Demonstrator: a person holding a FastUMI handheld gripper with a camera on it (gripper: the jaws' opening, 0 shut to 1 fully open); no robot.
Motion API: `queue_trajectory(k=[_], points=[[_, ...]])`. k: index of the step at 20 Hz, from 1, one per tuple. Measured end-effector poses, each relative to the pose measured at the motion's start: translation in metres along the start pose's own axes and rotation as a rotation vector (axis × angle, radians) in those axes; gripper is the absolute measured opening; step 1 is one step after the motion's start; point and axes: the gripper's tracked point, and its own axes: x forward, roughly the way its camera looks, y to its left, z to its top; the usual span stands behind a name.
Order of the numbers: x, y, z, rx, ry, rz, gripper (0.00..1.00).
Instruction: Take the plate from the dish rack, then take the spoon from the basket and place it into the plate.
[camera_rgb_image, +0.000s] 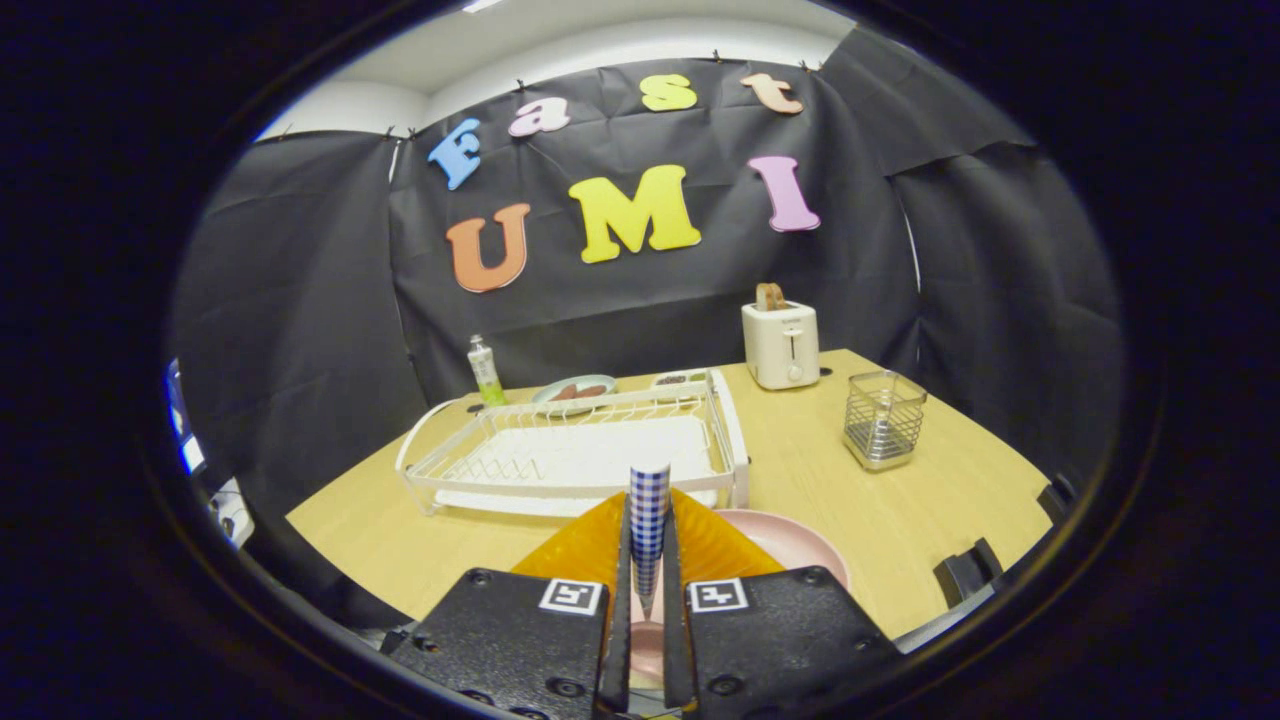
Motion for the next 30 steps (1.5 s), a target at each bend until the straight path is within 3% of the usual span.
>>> queue_trajectory(k=[8,13,17,23,26,30], points=[[-0.016,-0.075,0.011,0.129,-0.005,-0.100,0.23],[-0.028,-0.109,0.029,0.105,-0.052,-0.169,0.55],[-0.047,-0.113,0.046,0.007,-0.122,-0.206,0.71],[-0.096,-0.098,0.079,-0.064,-0.257,-0.231,0.88],[-0.116,-0.085,0.087,-0.075,-0.262,-0.196,1.00],[-0.146,-0.077,0.103,-0.087,-0.297,-0.180,1.00]])
